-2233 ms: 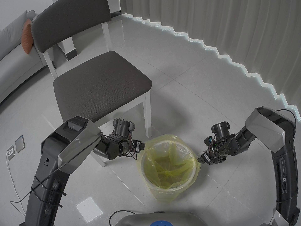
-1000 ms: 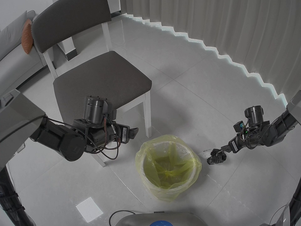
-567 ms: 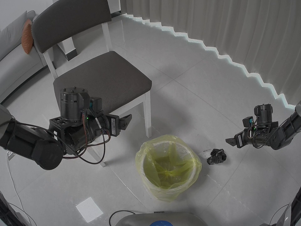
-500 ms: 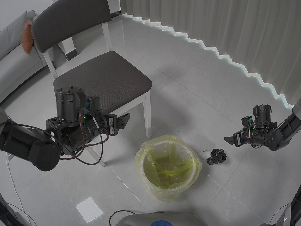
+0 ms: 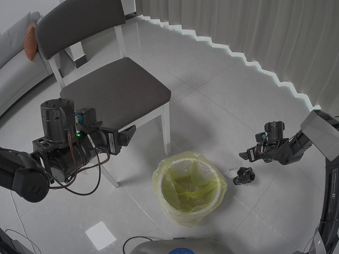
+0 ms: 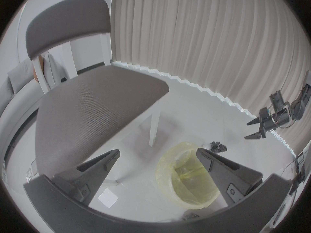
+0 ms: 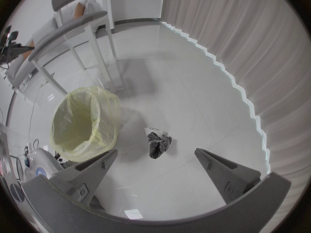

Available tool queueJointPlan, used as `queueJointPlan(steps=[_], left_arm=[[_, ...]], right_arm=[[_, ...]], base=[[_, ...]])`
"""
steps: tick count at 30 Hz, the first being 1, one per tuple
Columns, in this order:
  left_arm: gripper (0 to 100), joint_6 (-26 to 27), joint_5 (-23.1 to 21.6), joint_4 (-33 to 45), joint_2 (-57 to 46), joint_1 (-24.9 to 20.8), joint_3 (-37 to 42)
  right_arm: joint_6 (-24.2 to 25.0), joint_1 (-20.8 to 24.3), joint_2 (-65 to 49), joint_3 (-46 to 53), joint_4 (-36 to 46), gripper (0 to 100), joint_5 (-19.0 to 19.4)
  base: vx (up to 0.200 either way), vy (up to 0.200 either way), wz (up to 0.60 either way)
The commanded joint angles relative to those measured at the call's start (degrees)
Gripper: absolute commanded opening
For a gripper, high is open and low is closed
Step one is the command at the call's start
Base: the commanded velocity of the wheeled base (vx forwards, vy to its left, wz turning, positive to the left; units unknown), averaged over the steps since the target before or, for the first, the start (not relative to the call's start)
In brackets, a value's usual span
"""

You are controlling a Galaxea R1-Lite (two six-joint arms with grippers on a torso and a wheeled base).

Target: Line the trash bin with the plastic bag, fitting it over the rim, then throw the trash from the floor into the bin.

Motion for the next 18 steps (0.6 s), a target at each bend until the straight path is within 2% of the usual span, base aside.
queueJointPlan(steps=[1, 10, 18], left_arm=[[100, -0.2, 1.5, -0.3, -2.7, 0.0, 3.9], [100, -0.2, 1.7, -0.2, -2.5, 0.7, 4.7], [100, -0.5, 1.6, -0.4, -1.8, 0.7, 6.3]], right_arm=[[0.3, -0.3, 12.3, -13.9, 7.0, 100, 1.9], [0.4, -0.7, 18.8, -26.2, 15.9, 100, 2.1], [3.5, -1.7, 20.4, -28.7, 19.0, 100, 2.5]], base=[[0.0, 0.0, 0.0], [0.0, 0.0, 0.0], [0.0, 0.0, 0.0]])
